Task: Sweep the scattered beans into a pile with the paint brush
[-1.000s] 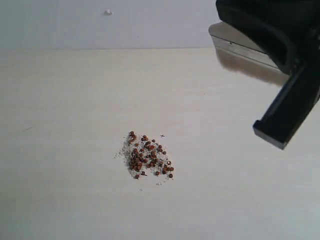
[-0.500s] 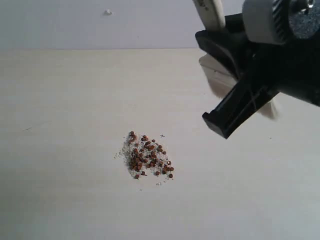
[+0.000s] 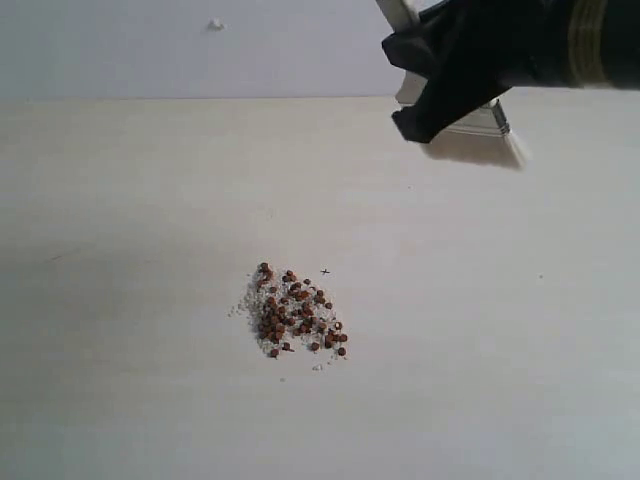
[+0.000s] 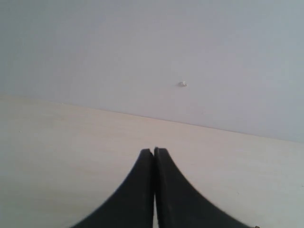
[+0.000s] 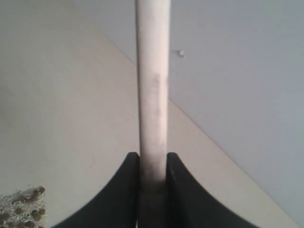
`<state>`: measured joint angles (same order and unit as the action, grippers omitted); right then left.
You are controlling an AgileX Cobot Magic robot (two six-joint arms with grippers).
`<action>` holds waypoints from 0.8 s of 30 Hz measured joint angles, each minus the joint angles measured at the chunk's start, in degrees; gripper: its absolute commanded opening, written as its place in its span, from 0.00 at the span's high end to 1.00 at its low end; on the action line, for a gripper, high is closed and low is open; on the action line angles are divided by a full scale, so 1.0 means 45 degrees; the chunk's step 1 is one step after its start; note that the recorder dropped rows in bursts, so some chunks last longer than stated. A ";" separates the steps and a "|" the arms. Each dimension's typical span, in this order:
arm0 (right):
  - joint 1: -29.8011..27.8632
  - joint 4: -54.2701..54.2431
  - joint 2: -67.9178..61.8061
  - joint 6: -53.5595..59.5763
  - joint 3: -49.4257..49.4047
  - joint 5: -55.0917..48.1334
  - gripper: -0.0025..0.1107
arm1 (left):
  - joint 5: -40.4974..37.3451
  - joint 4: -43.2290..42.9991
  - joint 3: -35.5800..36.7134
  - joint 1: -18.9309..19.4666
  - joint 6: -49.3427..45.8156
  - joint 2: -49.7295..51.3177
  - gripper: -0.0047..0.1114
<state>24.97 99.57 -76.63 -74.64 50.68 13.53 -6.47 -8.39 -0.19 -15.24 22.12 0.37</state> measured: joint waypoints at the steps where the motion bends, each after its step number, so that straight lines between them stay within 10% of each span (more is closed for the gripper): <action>1: -0.0726 0.0004 -0.0223 0.0232 0.0258 0.1316 0.98 | 0.0000 0.0000 0.0000 0.0000 0.0000 0.0000 0.96; 9: -0.3741 0.0127 -0.2404 0.2696 0.0729 1.1395 0.98 | 0.0000 0.0000 0.0000 0.0000 0.0000 0.0000 0.96; 24: -0.0959 -0.0659 -0.6678 0.6467 -0.1451 1.2346 0.98 | -0.0024 0.0000 0.0000 0.0000 0.0000 0.0000 0.96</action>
<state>20.65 96.61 -106.68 -45.54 44.15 69.08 -6.58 -8.39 -0.19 -15.24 22.12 0.37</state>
